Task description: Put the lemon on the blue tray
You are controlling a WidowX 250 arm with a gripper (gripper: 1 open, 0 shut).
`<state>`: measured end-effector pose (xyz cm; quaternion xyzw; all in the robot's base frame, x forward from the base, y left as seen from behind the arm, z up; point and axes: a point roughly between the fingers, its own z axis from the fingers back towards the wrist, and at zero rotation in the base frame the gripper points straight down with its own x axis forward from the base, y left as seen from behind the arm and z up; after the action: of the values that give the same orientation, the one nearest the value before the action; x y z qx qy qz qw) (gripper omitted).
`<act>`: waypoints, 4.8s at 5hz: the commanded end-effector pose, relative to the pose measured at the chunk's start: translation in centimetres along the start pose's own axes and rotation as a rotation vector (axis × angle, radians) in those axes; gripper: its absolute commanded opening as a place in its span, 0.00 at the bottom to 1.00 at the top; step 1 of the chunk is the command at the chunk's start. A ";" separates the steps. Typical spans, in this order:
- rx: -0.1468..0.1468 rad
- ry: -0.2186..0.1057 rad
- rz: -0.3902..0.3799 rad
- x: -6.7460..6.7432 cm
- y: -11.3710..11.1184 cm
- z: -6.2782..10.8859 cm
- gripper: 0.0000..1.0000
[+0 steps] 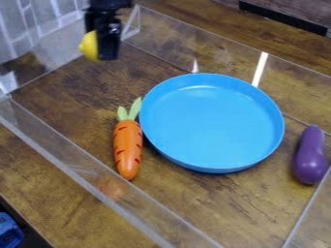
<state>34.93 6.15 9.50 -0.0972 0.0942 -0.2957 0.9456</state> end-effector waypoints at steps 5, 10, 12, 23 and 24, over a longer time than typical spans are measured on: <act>0.067 -0.041 -0.188 4.4 -8.4 2.1 0.00; 0.060 -0.021 -0.205 3.9 -7.4 1.6 0.00; 0.049 -0.013 -0.205 4.2 -8.0 1.8 0.00; -0.073 0.059 -0.211 5.4 -11.7 -0.5 0.00; -0.082 0.066 -0.206 5.1 -11.6 -0.6 0.00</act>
<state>32.64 -6.52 9.72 -0.1388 0.1471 -0.3922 0.8974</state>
